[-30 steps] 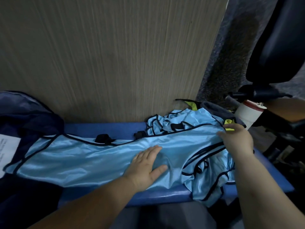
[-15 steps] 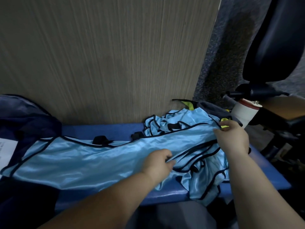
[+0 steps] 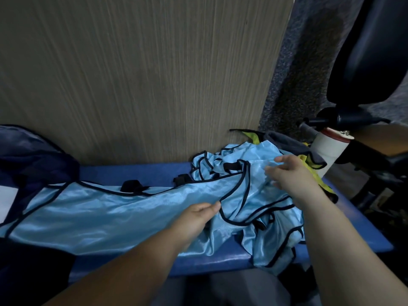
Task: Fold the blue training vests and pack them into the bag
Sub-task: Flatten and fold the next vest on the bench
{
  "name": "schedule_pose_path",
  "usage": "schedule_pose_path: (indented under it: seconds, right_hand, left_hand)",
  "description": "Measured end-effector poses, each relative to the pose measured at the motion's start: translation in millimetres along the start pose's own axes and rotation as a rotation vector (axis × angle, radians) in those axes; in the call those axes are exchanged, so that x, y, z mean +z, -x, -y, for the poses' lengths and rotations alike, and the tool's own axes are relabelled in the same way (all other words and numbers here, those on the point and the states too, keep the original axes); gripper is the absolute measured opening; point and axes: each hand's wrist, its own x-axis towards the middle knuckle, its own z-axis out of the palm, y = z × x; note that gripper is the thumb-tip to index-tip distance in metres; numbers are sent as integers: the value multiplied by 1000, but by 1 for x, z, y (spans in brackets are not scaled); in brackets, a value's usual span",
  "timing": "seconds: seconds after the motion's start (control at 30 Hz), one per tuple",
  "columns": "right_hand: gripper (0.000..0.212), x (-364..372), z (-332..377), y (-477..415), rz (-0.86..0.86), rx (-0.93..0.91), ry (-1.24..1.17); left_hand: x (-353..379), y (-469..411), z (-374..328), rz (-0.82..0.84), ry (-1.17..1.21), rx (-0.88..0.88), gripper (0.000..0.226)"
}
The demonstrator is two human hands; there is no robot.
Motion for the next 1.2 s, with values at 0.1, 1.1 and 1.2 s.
schedule_pose_path:
  seconds: [0.1, 1.1, 1.2]
  right_hand:
    - [25, 0, 7, 12, 52, -40, 398]
    - [50, -2, -8, 20, 40, 206, 836]
    - [61, -12, -23, 9, -9, 277, 763]
  left_hand:
    - [-3, -2, 9, 10, -20, -22, 86]
    - [34, 14, 9, 22, -1111, 468, 87]
    - [37, 11, 5, 23, -1123, 515, 89]
